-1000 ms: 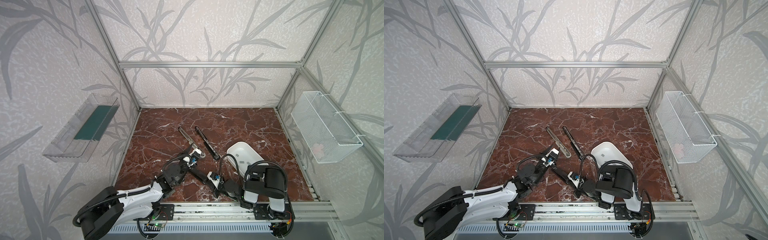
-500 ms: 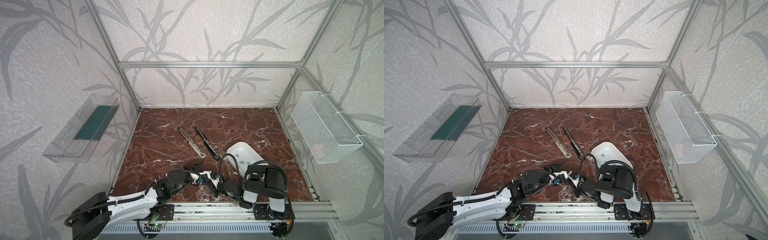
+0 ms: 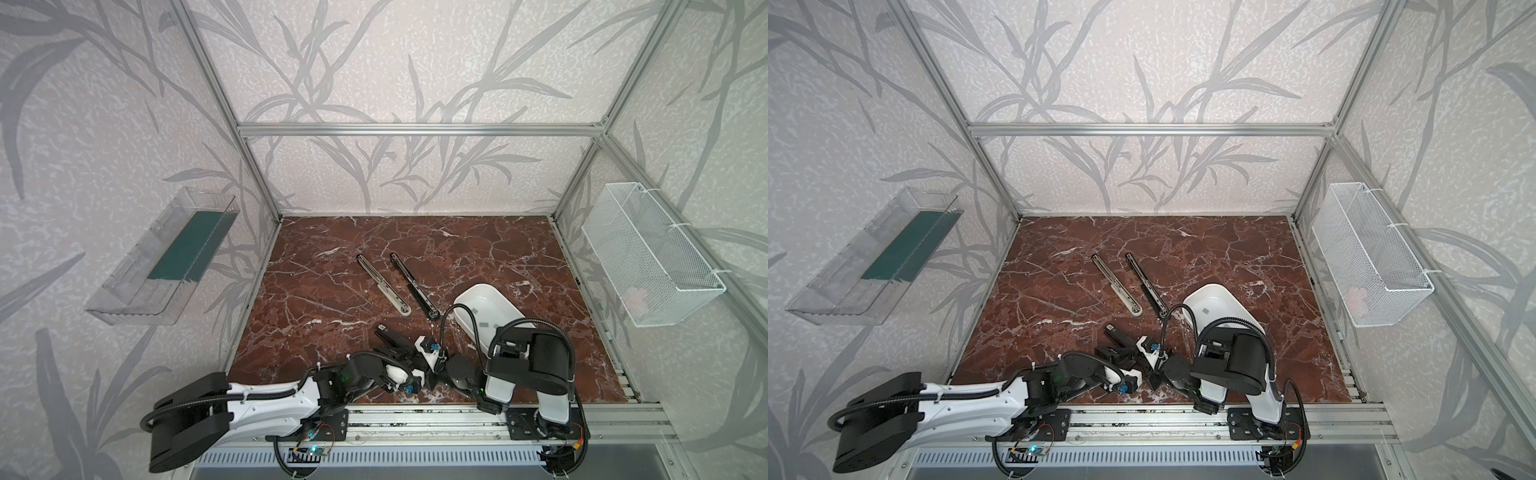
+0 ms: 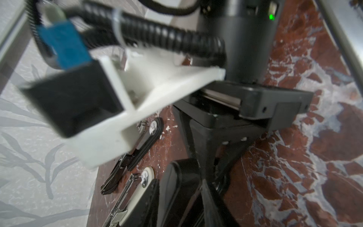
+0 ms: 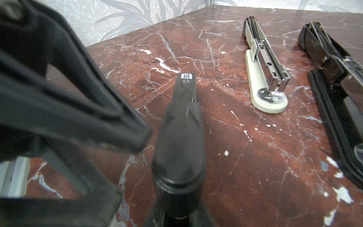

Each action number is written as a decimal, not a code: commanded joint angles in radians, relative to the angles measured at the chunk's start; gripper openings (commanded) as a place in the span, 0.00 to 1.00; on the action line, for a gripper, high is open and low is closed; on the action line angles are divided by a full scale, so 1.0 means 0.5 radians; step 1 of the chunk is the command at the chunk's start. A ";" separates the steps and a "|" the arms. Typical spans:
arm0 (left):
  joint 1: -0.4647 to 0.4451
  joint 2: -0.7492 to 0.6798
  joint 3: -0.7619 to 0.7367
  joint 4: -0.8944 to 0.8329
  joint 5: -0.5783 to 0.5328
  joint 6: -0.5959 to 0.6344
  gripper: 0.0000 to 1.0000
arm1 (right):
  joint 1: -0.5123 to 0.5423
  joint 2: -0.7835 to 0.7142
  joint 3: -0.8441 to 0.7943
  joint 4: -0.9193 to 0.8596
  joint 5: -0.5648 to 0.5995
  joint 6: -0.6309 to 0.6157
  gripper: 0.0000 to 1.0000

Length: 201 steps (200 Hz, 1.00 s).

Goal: Load the staples into the stapler

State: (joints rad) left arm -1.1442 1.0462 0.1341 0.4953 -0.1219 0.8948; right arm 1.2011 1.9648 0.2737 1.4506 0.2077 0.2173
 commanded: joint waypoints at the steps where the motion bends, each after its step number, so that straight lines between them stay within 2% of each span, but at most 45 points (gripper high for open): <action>1: -0.022 0.174 0.023 0.274 -0.123 0.129 0.41 | -0.037 0.006 -0.017 -0.091 0.015 0.012 0.07; 25: -0.022 0.202 -0.006 0.433 -0.210 0.181 0.43 | -0.037 0.013 -0.017 -0.091 -0.004 0.007 0.07; 102: -0.020 0.019 0.003 0.220 -0.197 0.101 0.48 | -0.039 -0.011 0.013 -0.094 -0.079 0.029 0.07; 126: -0.020 0.082 0.050 0.117 -0.242 0.068 0.47 | -0.039 -0.002 0.008 -0.093 -0.067 0.035 0.07; 201: -0.019 0.334 0.088 0.297 -0.278 0.076 0.47 | -0.037 -0.001 0.001 -0.094 -0.087 0.029 0.07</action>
State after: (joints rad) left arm -1.1511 1.1767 0.1490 0.5961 -0.2504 0.9268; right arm 1.1858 1.9636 0.2741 1.4502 0.1749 0.2173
